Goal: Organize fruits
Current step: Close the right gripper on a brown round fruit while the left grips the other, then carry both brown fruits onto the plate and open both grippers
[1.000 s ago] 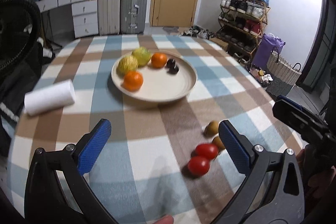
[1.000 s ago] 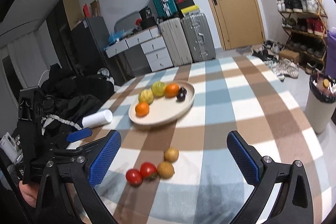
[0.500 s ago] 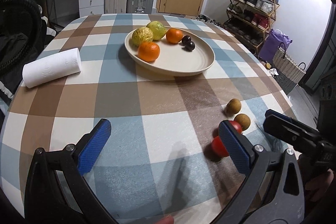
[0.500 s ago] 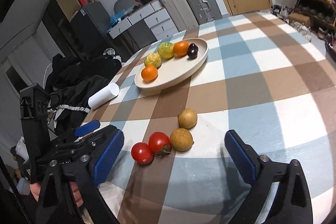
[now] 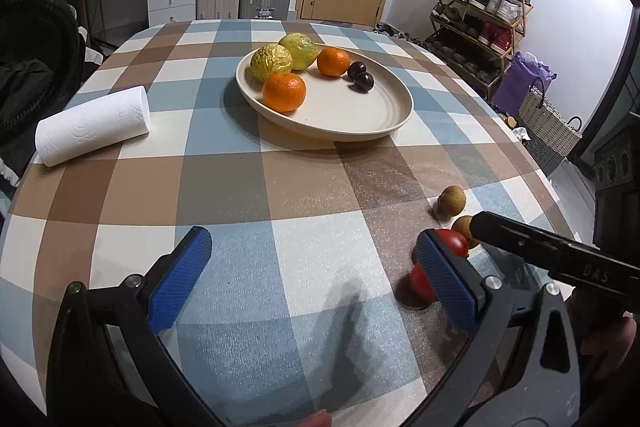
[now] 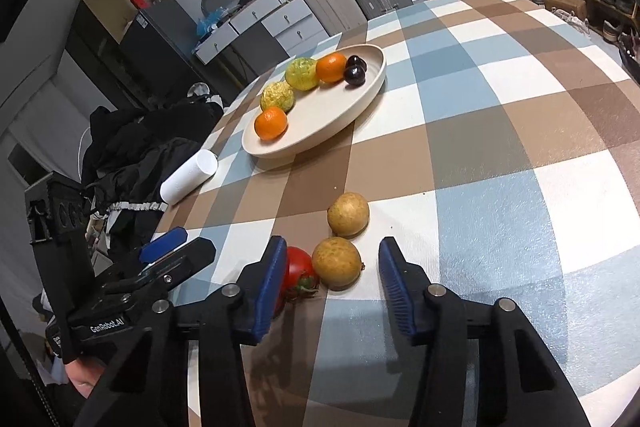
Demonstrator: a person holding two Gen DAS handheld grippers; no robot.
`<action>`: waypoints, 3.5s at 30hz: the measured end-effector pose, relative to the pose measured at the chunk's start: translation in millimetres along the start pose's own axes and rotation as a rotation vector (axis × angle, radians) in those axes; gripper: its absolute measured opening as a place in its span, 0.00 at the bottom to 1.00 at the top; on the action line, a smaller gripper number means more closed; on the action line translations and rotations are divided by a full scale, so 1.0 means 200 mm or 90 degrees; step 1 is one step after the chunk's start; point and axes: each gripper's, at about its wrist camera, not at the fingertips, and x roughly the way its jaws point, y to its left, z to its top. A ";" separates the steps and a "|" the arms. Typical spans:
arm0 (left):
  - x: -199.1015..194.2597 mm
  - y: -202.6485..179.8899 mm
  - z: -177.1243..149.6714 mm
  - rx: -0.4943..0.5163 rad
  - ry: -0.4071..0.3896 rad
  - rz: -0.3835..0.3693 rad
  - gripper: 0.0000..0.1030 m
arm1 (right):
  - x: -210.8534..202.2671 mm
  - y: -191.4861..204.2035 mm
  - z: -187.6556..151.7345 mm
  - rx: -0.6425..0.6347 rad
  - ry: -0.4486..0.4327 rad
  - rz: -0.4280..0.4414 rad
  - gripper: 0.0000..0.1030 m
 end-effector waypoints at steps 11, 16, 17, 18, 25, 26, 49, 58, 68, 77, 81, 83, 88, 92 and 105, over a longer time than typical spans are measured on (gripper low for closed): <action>0.02 0.01 -0.01 -0.004 0.007 0.003 0.99 | 0.02 -0.02 0.01 0.012 0.016 0.009 0.26; 0.01 0.00 0.02 0.000 0.000 0.002 0.99 | -0.01 -0.02 0.00 0.011 -0.003 0.013 0.26; 0.01 0.00 0.02 0.002 0.000 0.001 0.99 | -0.01 -0.02 0.00 0.012 -0.008 0.016 0.26; 0.01 -0.01 0.03 0.004 0.000 0.000 0.99 | -0.02 -0.02 0.00 0.014 -0.014 0.019 0.26; 0.04 -0.11 0.10 0.042 0.007 -0.022 0.99 | -0.13 -0.05 0.00 0.000 -0.051 0.006 0.26; 0.05 -0.13 0.11 0.047 0.010 -0.027 0.99 | -0.14 -0.05 0.00 -0.004 -0.056 0.001 0.26; 0.42 -0.53 0.23 0.155 0.156 -0.120 0.71 | -0.39 -0.25 0.04 0.007 -0.125 -0.038 0.26; 0.45 -0.53 0.22 0.172 0.171 -0.146 0.37 | -0.37 -0.18 0.06 -0.021 -0.128 -0.024 0.26; 0.42 -0.49 0.24 0.155 0.162 -0.184 0.23 | -0.35 -0.16 0.10 -0.029 -0.124 -0.028 0.26; 0.31 -0.35 0.44 0.127 0.096 -0.171 0.23 | -0.27 -0.04 0.33 -0.086 -0.127 0.001 0.26; 0.32 -0.24 0.56 0.109 0.074 -0.147 0.23 | -0.18 0.01 0.46 -0.102 -0.120 0.013 0.26; 0.34 -0.20 0.62 0.103 0.067 -0.138 0.23 | -0.13 0.03 0.52 -0.112 -0.114 0.016 0.26; 0.42 -0.08 0.74 0.089 0.060 -0.110 0.23 | 0.03 0.08 0.66 -0.136 -0.095 0.022 0.26; 0.50 -0.02 0.81 0.081 0.057 -0.099 0.23 | 0.17 0.12 0.74 -0.156 -0.075 0.028 0.26; 0.72 0.04 0.91 0.074 0.078 -0.100 0.23 | 0.55 0.08 0.88 -0.117 -0.017 0.049 0.26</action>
